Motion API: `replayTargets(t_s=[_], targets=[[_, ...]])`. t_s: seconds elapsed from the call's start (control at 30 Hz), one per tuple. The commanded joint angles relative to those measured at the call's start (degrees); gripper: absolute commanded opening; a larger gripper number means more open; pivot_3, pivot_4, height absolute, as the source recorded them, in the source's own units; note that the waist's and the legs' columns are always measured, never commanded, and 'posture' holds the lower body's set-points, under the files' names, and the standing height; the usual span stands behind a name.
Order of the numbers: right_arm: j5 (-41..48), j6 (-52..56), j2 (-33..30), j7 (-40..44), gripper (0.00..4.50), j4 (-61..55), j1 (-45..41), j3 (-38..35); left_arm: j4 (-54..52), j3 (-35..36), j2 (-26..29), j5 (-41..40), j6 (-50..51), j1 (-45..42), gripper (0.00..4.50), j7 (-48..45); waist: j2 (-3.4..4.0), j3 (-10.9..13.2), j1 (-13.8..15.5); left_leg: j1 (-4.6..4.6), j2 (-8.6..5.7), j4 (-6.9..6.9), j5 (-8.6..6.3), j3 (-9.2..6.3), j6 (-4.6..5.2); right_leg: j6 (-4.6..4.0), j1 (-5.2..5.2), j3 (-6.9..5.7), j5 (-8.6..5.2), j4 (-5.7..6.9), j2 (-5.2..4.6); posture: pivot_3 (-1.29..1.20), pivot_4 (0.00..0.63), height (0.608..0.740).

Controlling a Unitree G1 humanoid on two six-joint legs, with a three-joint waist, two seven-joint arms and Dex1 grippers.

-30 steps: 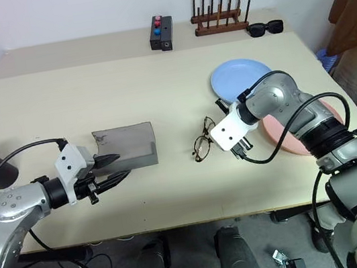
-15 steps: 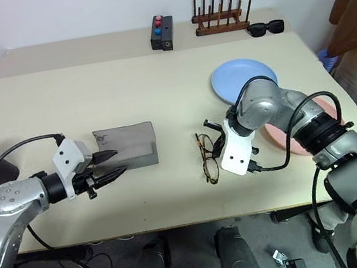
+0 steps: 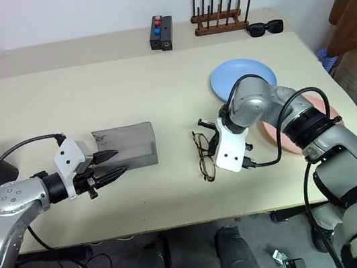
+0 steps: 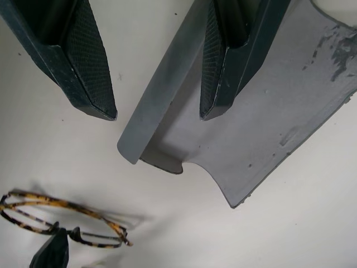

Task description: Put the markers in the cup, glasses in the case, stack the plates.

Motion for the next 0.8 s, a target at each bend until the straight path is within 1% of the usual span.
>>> replayTargets(t_s=[0.03,0.07,0.13,0.17,0.2,0.3,0.33,0.4,0.6,0.8], targets=[[2.6,2.4,-0.1,0.6,0.05,-3.5,0.1,-0.9,-1.3,-0.1,-0.1,-0.1,-0.7,-0.4,2.40,0.0,0.01,0.0,0.0,0.00,0.00,0.00,0.00,0.00,0.00,0.00,0.00,0.00,0.00,0.00,0.00,0.00,0.150,0.740],[2.6,2.9,-0.3,0.9,0.05,-3.9,0.2,-0.8,-1.3,-0.2,-0.1,-0.1,-0.7,-0.5,2.40,0.0,0.01,0.0,0.0,0.00,0.00,0.00,0.00,0.00,0.00,0.00,0.00,0.00,0.00,0.00,0.00,0.00,0.150,0.740],[2.7,3.2,-0.6,1.2,0.63,-4.5,0.3,-0.8,-1.1,-0.4,-0.1,0.0,-0.8,-0.8,2.40,-0.1,0.01,0.0,0.0,0.00,0.00,0.00,0.00,0.00,0.00,0.00,0.00,0.00,0.00,0.00,0.00,0.00,0.150,0.740],[2.8,3.3,-0.6,1.1,0.85,-4.7,0.4,-0.9,-1.0,-0.5,-0.1,0.1,-0.8,-0.8,2.40,-0.2,0.01,0.0,0.1,0.00,0.00,0.01,0.00,0.00,0.00,0.00,0.00,0.00,0.00,0.00,0.00,0.00,0.150,0.740],[3.2,3.5,-0.5,1.1,1.40,-5.1,0.4,-1.1,-0.9,-0.5,-0.1,0.1,-0.9,-0.9,2.40,-0.2,0.01,0.0,0.1,0.00,0.00,0.01,0.00,0.00,0.00,0.00,0.00,0.00,0.00,0.00,0.00,0.00,0.150,0.740],[4.5,4.7,-0.1,1.0,2.84,-6.0,0.4,-1.5,-0.9,-0.6,-0.1,0.0,-0.9,-0.9,2.40,-0.2,0.01,0.0,0.0,0.00,0.00,0.01,0.00,0.00,0.00,0.00,0.00,0.00,0.00,0.00,0.00,0.00,0.150,0.740],[5.2,5.5,0.1,1.0,3.42,-6.5,0.4,-1.6,-0.9,-0.6,-0.1,0.0,-0.9,-0.9,2.40,-0.2,0.01,0.0,0.0,0.00,0.00,0.01,0.00,0.00,0.00,0.00,0.00,0.00,0.00,0.01,0.00,0.00,0.150,0.740],[6.0,6.4,0.6,0.8,4.43,-7.2,0.5,-1.8,-0.9,-0.6,-0.1,0.0,-0.9,-0.8,2.40,-0.1,0.01,0.0,0.0,0.00,0.00,0.01,0.00,0.00,0.00,0.00,0.00,0.00,0.00,0.01,0.00,0.00,0.150,0.740],[6.8,8.8,2.3,-0.8,4.43,-8.8,1.4,-1.9,-1.2,-0.4,-0.1,0.0,-0.9,-0.3,2.40,0.2,0.01,0.0,0.0,0.00,0.00,0.01,0.00,0.00,0.00,0.00,-0.01,0.00,0.00,0.02,0.00,0.00,0.150,0.740],[9.0,13.1,2.8,-0.6,4.43,-12.8,3.2,-2.6,-1.5,-0.3,-0.2,-0.2,-0.7,0.1,2.40,0.5,0.01,0.0,0.1,0.00,0.00,0.02,0.00,0.00,0.00,0.00,-0.01,0.00,0.00,0.02,0.00,0.00,0.150,0.740]])
